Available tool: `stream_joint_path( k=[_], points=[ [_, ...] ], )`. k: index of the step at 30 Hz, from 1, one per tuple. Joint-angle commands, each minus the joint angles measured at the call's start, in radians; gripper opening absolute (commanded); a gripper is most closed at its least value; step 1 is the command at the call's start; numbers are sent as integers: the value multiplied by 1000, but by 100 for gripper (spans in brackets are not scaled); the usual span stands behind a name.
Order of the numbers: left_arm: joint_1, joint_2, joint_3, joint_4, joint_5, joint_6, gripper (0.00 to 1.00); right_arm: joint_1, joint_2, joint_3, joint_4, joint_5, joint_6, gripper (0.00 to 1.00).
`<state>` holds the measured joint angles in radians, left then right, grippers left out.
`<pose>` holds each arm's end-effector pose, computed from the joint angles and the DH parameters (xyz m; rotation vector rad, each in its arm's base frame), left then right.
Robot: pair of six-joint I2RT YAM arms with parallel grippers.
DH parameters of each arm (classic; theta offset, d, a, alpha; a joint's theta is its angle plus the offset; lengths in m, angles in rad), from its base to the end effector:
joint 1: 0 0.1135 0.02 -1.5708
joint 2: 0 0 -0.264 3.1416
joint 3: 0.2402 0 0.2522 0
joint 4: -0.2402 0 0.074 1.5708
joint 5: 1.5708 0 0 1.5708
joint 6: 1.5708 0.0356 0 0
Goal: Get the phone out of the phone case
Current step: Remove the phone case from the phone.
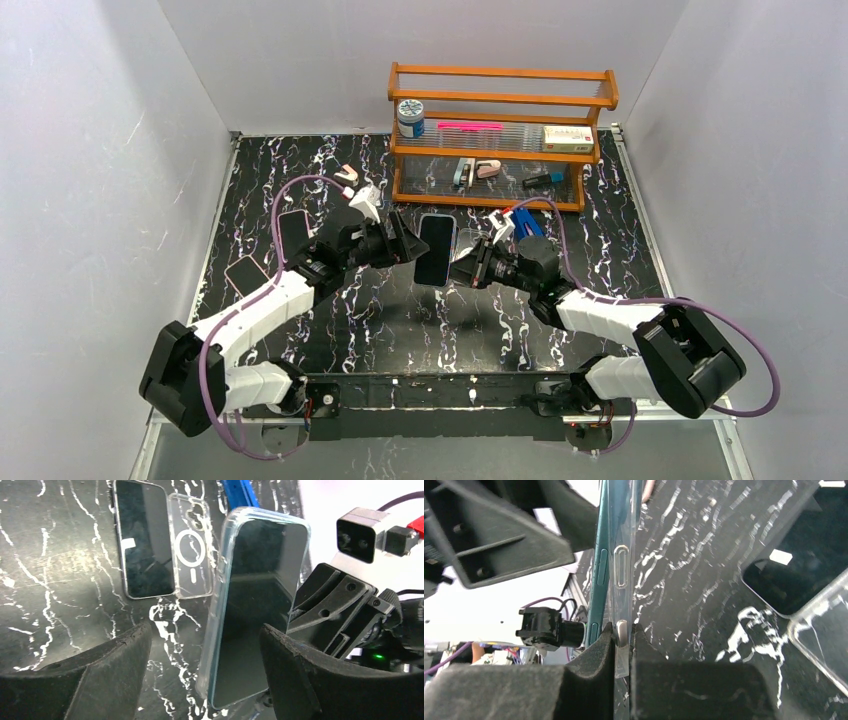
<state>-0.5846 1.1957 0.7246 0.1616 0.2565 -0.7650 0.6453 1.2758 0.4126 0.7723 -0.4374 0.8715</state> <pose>0.2219 -0.1577 0.2684 0.0075 2.0428 -1.1325 0.1938 0.1647 0.2093 -0.1643 1.8823 1.4615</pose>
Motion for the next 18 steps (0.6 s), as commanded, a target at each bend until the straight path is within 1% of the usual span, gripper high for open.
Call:
stream_joint_path(
  k=[1, 3, 4, 7, 11, 15, 18],
  points=[
    [-70, -13, 88, -192, -193, 112, 76, 3, -34, 25, -104, 102, 60, 1],
    [-105, -14, 109, -237, -240, 147, 77, 13, -37, 39, -177, 135, 74, 1],
    [-122, -15, 115, -254, -286, 159, 77, 16, -39, 46, -207, 149, 80, 1],
    [-180, -8, 134, -283, -344, 209, 76, 20, -48, 60, -290, 176, 119, 1],
    [-300, 9, 153, -314, -466, 296, 75, 26, -68, 84, -373, 198, 146, 1],
    [-405, 38, 181, -343, -583, 364, 75, 32, -87, 98, -426, 215, 158, 1],
    [-460, 80, 215, -382, -639, 399, 75, 33, -93, 81, -426, 211, 206, 1]
  ],
)
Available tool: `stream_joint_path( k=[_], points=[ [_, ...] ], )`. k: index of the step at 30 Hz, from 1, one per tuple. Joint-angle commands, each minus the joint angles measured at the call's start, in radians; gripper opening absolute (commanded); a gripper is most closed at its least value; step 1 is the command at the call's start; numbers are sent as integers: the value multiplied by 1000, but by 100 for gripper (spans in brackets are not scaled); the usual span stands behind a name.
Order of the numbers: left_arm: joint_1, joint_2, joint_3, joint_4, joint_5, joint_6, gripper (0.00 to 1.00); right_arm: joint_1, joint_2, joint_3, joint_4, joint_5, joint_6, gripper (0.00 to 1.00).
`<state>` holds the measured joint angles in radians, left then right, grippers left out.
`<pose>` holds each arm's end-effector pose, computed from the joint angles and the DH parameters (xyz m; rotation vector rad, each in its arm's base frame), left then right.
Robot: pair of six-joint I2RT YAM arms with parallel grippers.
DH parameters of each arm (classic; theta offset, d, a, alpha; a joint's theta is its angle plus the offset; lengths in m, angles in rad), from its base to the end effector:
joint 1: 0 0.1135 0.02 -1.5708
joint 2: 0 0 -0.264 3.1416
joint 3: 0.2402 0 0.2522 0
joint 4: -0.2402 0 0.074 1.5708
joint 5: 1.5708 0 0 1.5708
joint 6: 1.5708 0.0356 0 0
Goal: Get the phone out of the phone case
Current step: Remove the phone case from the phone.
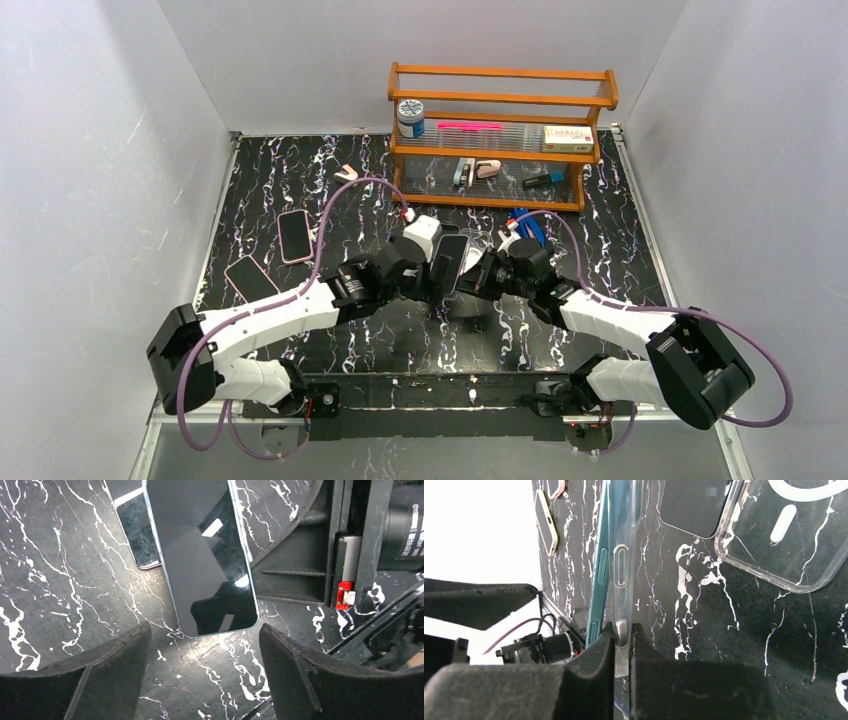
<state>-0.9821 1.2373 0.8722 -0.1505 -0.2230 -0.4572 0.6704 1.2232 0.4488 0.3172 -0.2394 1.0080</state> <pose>0.1611 -0.2272 0.2779 0.4190 2.0961 -0.6396 0.1864 0.1586 0.1854 0.2134 2.2619 1.2315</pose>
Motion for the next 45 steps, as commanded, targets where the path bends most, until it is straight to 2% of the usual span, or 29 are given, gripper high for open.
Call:
stream_joint_path(
  k=[1, 6, 10, 16, 25, 33, 39, 45],
  points=[
    [-84, 53, 79, -78, -173, 99, 75, 9, -41, 41, 27, 10, 81, 1],
    [-180, 144, 131, -89, -253, 140, 72, 11, -45, 18, 23, 1, 109, 1],
    [-210, 207, 174, -113, -304, 173, 67, 12, -51, 12, 12, -6, 110, 1],
    [-223, 241, 215, -155, -369, 204, 50, 12, -56, 14, 14, -8, 109, 1],
    [-235, 293, 225, -162, -391, 223, 50, 12, -58, 13, 23, -31, 118, 1],
    [-245, 370, 252, -165, -495, 279, 45, 12, -74, 16, 22, -59, 138, 1],
    [-245, 418, 266, -161, -533, 298, 33, 12, -98, 5, 29, -49, 176, 1],
    [-269, 429, 268, -158, -555, 293, 8, 14, -105, 5, 31, -15, 214, 1]
  ],
)
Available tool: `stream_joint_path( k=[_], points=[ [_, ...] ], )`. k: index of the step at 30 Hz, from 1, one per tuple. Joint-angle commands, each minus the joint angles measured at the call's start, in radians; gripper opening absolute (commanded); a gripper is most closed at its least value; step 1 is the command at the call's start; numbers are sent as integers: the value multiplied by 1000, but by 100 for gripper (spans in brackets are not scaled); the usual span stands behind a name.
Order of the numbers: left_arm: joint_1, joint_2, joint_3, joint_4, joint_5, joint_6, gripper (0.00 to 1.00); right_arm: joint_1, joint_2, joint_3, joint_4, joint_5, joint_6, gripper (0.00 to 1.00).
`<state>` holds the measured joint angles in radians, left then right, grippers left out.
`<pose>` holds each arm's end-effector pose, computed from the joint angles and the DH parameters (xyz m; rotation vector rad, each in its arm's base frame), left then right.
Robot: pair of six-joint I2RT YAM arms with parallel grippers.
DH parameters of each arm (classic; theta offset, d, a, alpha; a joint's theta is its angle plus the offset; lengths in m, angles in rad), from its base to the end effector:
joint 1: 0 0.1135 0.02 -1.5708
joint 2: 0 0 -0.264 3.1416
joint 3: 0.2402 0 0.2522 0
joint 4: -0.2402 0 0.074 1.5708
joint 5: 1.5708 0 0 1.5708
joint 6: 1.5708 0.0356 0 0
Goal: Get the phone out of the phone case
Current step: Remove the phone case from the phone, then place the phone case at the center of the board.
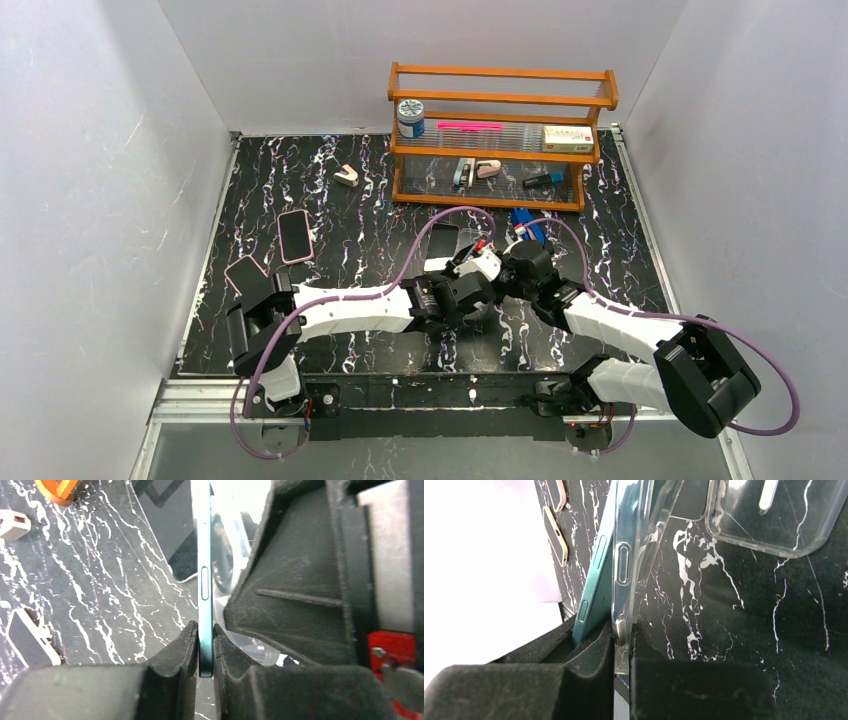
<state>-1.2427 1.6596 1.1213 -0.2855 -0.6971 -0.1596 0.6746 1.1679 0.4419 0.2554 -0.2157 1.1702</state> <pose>0.1355 -0.3271 0.2281 0.8448 1.9975 0.0534 0.1799 0.1536 0.1893 0.4195 2.2856 1.2849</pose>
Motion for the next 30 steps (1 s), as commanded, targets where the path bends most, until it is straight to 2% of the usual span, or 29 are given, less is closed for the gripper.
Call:
stream_joint_path(
  k=[1, 2, 9, 15, 25, 30],
  points=[
    [-17, 2, 18, -25, -89, -4, 3, 10, -50, 13, 88, -26, 57, 1],
    [-29, -5, 16, -25, -94, -9, 0, 9, -50, 15, 80, -6, 63, 1],
    [-110, -76, 0, -77, -134, -79, 0, 5, -43, 24, 39, 136, 62, 1],
    [-144, -166, -27, -181, -135, -194, 0, -37, -22, 69, -20, 155, -16, 1],
    [-144, -217, -27, -519, -162, -437, 0, -157, -115, 32, -189, 72, -153, 1],
    [-144, -207, -72, -518, -129, -459, 0, -167, -190, -3, -333, -26, -211, 1]
  ],
)
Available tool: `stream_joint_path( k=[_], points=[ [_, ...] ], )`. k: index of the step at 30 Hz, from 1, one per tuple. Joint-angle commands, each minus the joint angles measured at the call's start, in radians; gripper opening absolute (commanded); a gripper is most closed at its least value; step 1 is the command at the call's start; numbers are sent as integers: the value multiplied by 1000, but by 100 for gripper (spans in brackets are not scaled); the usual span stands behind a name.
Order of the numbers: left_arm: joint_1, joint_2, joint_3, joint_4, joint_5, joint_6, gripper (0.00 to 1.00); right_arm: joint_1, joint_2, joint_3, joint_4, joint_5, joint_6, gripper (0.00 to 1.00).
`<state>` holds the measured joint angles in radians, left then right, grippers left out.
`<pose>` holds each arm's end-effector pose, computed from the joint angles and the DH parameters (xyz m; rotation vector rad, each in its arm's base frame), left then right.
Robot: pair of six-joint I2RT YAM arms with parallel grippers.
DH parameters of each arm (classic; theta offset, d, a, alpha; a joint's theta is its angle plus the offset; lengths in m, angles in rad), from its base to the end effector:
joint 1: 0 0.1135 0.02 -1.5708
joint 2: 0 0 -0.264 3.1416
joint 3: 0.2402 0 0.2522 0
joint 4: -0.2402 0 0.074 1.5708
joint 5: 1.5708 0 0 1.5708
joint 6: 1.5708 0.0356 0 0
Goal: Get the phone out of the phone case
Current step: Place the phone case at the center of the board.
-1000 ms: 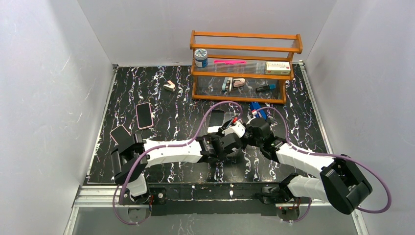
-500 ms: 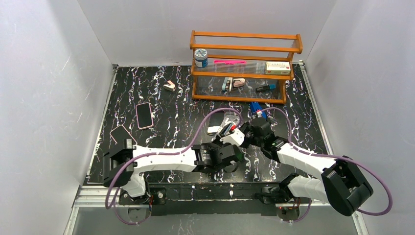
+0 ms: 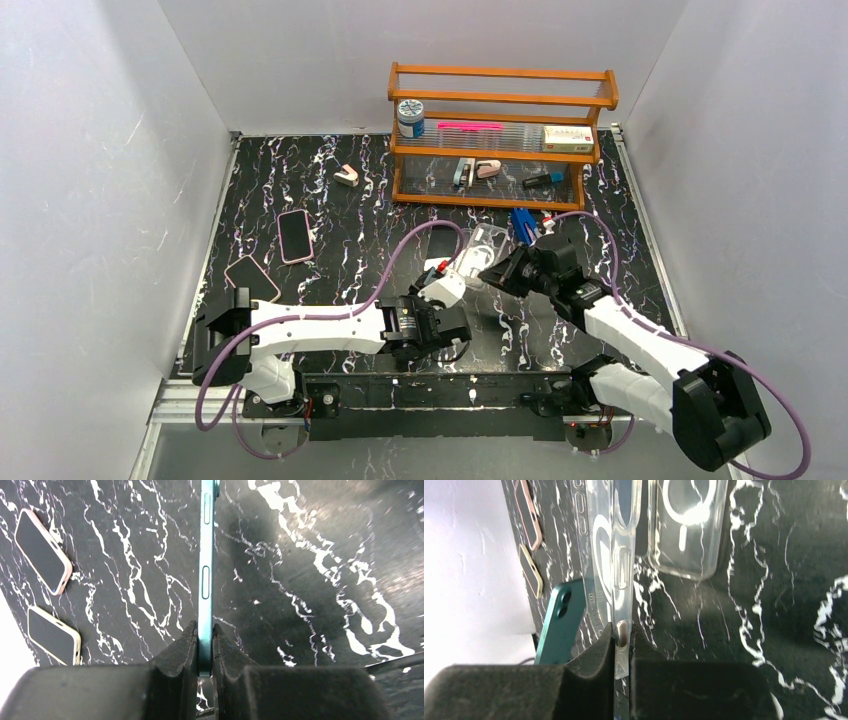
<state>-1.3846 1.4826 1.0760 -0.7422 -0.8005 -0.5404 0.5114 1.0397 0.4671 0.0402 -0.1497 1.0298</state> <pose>0.0780 -0.2763 0.2446 0.7372 2.1400 0.1488 0.1882 0.1117 0.2034 0.4915 2.2358 1.0335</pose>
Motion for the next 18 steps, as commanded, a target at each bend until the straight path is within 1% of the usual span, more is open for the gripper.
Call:
stream_joint_path(
  k=[1, 5, 9, 14, 18],
  points=[
    [-2, -21, -31, -54, -16, -77, 0, -4, -75, -45, -131, -119, -71, 1],
    [-2, 26, -34, 12, 11, -58, 0, -3, -133, -111, -170, -196, -56, 1],
    [-2, 92, -13, 60, 27, -35, 0, -3, -160, -186, -129, -240, -29, 1],
    [-2, 192, 16, 89, 40, -27, 3, -2, -73, -209, -56, -321, -34, 1],
    [-2, 241, 37, 97, 68, -32, 6, -1, -33, -229, 4, -349, -34, 1]
  ],
)
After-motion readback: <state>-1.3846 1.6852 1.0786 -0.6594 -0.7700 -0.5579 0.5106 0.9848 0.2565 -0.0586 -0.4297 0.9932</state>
